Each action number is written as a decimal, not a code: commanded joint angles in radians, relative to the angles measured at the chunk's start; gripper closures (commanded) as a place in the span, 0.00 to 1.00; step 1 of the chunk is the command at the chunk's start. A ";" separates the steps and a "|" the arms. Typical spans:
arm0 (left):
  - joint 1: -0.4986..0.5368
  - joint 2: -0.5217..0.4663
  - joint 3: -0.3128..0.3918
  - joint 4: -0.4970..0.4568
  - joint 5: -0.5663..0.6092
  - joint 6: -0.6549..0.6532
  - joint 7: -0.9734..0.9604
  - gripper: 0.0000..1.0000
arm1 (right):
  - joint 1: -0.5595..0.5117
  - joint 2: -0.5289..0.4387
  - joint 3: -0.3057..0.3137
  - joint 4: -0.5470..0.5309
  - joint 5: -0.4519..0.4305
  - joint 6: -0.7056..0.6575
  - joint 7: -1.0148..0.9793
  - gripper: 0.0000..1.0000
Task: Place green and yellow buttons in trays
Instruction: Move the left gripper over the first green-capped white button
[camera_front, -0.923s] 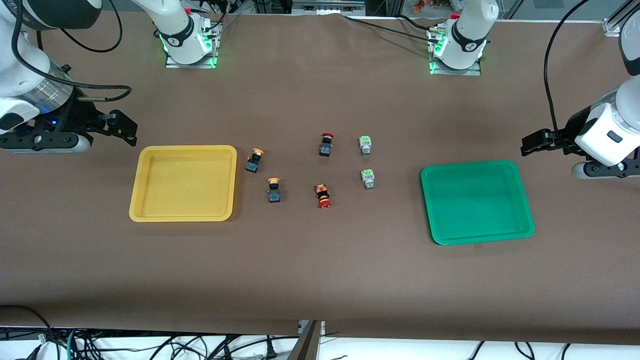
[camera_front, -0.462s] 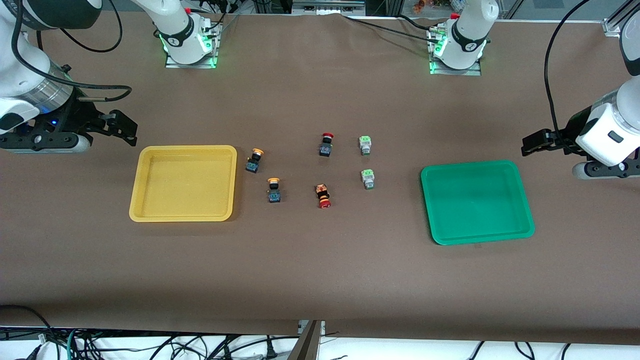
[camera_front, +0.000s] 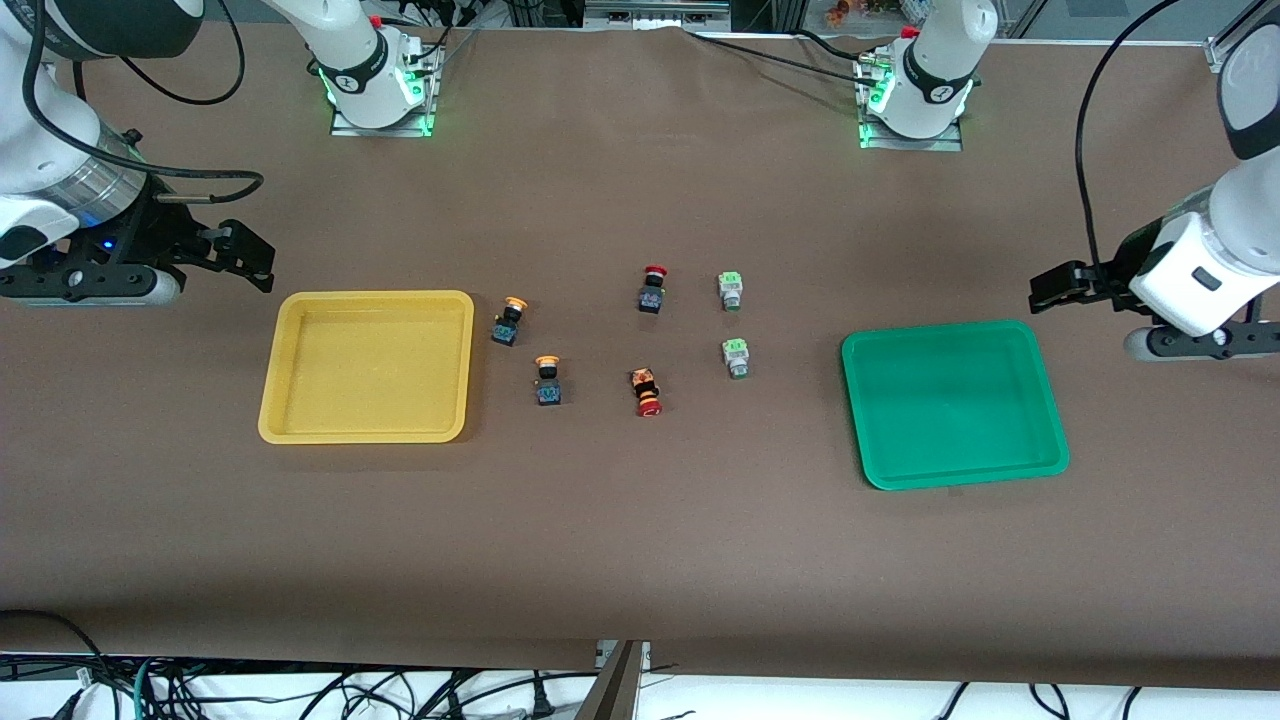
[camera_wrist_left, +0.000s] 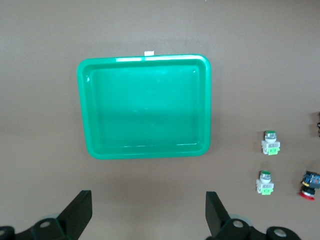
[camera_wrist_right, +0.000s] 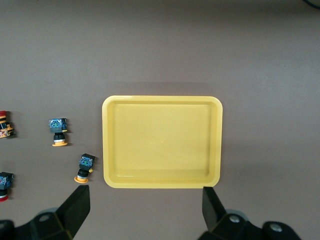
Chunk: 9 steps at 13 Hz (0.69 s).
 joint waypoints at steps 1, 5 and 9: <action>-0.048 0.003 -0.020 -0.053 -0.016 0.070 -0.062 0.00 | -0.007 0.004 0.004 0.022 0.017 -0.016 0.010 0.01; -0.071 0.062 -0.135 -0.137 -0.016 0.263 -0.216 0.00 | -0.007 0.004 0.004 0.022 0.017 -0.015 0.012 0.00; -0.127 0.190 -0.199 -0.189 -0.008 0.450 -0.404 0.00 | -0.007 0.004 0.004 0.022 0.017 -0.012 0.015 0.00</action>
